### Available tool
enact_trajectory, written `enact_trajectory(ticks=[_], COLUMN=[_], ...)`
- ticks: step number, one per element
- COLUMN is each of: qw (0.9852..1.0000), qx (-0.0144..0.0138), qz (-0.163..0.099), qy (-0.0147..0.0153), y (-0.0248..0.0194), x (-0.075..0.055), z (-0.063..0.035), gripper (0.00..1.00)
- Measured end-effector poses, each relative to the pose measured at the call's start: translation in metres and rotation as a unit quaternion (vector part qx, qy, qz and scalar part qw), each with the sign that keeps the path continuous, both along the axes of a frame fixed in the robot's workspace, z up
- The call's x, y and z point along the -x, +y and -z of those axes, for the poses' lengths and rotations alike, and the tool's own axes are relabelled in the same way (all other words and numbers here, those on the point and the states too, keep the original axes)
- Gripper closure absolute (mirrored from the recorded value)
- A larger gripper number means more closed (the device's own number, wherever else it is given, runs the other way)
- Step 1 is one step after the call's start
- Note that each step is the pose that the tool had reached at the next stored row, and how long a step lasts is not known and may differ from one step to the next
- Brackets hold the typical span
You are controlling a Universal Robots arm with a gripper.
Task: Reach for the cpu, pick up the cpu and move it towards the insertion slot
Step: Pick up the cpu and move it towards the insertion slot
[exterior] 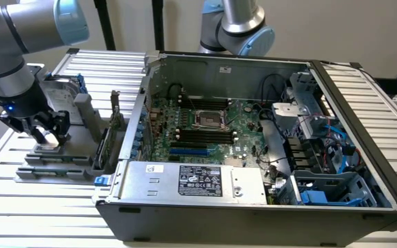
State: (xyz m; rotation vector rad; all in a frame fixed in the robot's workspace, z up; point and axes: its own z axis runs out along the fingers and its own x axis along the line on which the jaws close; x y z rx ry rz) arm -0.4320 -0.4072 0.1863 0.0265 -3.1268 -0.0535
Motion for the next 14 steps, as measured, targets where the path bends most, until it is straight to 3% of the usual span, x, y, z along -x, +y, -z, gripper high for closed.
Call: enact_trajectory(ticks=[14], qw=[1.0000], qx=[0.0000], qz=[0.000], qy=[0.0011], y=[0.0000], x=[-0.0003], z=[-0.0032], gripper=[0.46])
